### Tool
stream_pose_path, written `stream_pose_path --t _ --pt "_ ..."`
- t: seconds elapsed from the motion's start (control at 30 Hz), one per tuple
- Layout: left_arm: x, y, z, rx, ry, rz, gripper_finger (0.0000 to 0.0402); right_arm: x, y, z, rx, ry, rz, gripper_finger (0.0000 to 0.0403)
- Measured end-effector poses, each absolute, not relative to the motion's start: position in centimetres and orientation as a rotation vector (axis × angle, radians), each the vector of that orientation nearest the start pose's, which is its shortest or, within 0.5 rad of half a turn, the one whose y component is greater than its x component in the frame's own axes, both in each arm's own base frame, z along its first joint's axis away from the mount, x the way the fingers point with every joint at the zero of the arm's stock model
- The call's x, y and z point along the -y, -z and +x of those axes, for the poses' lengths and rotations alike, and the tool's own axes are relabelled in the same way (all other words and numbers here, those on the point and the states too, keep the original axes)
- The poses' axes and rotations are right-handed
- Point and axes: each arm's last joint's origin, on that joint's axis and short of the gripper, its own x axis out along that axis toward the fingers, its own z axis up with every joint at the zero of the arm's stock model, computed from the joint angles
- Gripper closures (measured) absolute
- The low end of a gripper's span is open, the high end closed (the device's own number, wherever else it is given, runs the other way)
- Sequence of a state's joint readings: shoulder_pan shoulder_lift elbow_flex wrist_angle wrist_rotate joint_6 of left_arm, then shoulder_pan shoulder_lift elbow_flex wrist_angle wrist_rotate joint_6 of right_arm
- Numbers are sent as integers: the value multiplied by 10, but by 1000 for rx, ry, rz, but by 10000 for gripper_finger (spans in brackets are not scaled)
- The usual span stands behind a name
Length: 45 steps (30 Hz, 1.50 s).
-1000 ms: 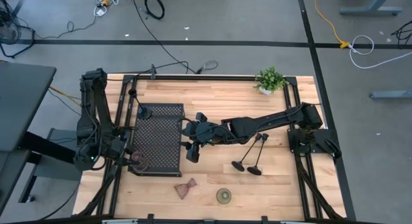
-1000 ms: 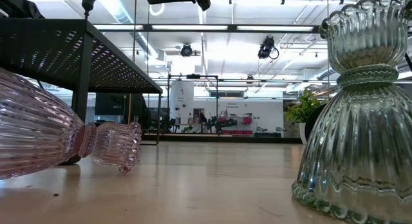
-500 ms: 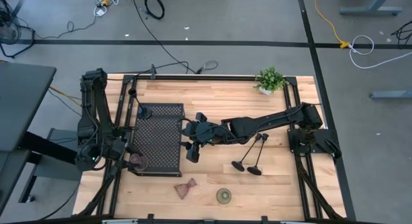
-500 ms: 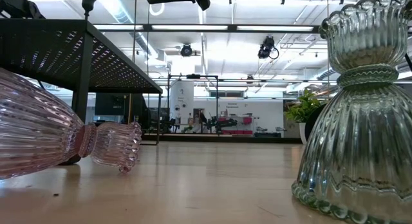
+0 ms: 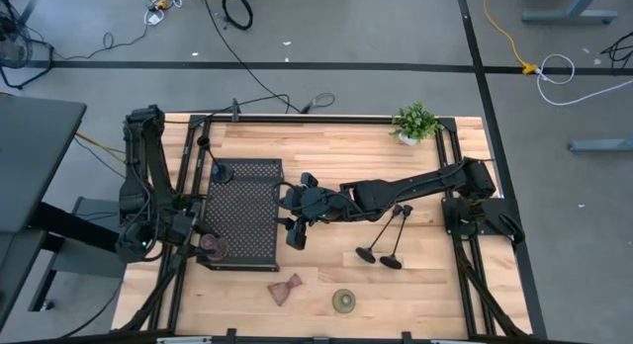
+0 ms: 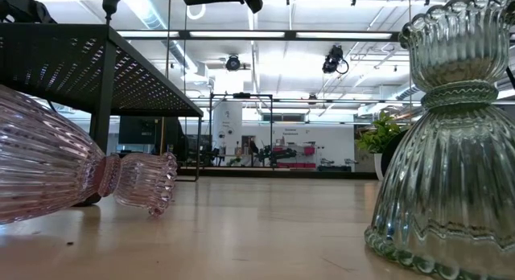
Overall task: Pick & Place candle stick holders
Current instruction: Put the top pink glass candle holder on the shelf
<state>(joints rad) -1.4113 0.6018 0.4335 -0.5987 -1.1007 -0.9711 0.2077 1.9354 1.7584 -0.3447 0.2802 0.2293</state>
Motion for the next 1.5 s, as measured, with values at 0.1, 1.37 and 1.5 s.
stream_pose_path --t 0.1,1.37,1.5 --pt "107 -215 43 -343 152 -217 206 -85 -318 441 -495 128 96 181" --pt "102 -225 43 -278 181 -177 204 -85 -318 441 -496 128 96 181" --pt "103 -227 43 -273 188 -194 204 -85 -318 441 -496 128 95 181"
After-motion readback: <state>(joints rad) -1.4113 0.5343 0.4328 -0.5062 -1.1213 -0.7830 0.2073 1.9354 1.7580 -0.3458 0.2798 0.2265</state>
